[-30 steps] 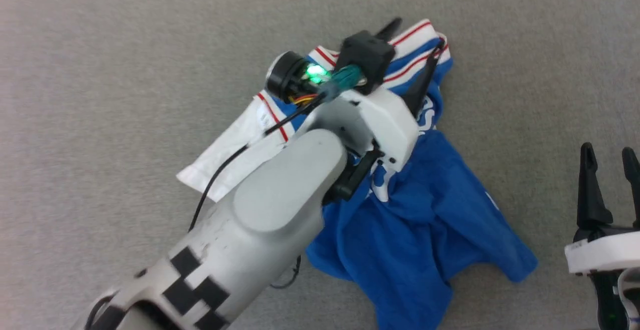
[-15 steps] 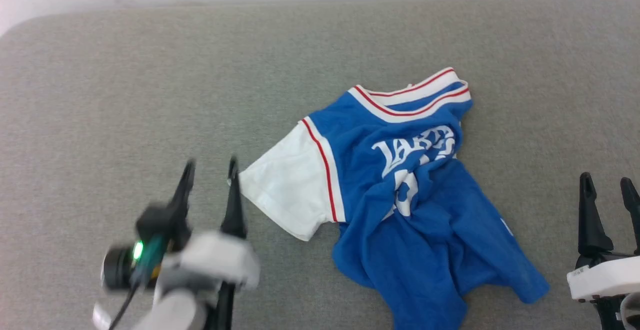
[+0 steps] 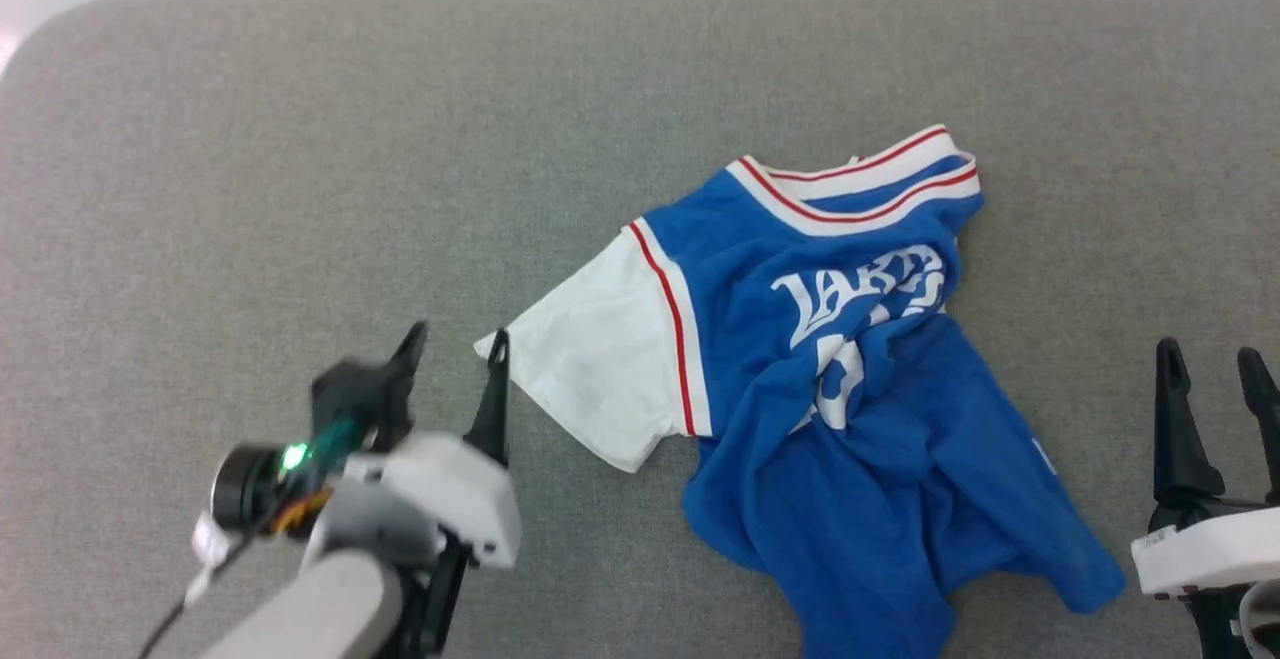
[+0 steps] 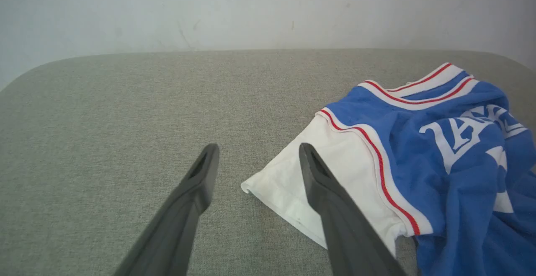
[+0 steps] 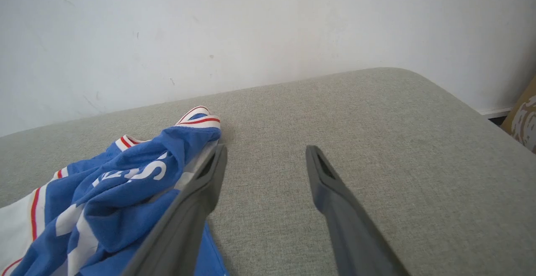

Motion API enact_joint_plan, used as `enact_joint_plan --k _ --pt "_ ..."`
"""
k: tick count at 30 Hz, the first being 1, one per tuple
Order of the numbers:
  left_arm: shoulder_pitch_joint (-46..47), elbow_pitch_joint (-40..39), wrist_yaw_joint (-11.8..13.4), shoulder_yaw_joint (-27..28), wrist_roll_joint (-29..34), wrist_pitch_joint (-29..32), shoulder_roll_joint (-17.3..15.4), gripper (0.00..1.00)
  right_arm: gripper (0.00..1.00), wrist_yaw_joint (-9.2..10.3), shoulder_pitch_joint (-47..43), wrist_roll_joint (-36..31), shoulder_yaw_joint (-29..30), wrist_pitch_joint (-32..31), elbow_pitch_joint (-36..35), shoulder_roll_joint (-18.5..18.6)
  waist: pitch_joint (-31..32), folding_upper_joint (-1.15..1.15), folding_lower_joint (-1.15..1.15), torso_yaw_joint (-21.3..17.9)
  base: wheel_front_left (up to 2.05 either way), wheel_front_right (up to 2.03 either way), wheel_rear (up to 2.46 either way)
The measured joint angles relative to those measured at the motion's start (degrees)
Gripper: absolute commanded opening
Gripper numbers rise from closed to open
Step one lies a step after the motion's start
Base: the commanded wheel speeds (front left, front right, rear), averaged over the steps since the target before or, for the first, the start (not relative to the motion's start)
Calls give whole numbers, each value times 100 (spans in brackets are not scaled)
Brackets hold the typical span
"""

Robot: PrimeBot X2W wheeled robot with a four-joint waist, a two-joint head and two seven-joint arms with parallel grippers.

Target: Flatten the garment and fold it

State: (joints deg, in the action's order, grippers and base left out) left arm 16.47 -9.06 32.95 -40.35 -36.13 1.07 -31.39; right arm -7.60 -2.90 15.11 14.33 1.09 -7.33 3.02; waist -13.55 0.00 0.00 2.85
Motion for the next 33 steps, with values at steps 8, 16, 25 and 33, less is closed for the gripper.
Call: enact_joint_plan --k 8,16,25,33 --pt "1095 947 -615 -469 -78 1434 18 100 100 0 149 -4 -3 -14 -56 0 -381 0 1 -102 0 0 0" --pt "1434 1489 -892 -611 -341 2042 68 100 100 0 182 -4 24 -12 -54 -1 -645 0 0 -257 0 0 0" --pt "1719 1714 -1181 -661 -541 2312 249 0 100 0 288 -11 25 -13 -56 0 -722 0 -1 -290 0 0 0" --pt "1539 1727 -1113 -533 -601 1695 480 0 100 0 287 -11 31 -2 20 -2 -572 0 0 -238 0 0 0"
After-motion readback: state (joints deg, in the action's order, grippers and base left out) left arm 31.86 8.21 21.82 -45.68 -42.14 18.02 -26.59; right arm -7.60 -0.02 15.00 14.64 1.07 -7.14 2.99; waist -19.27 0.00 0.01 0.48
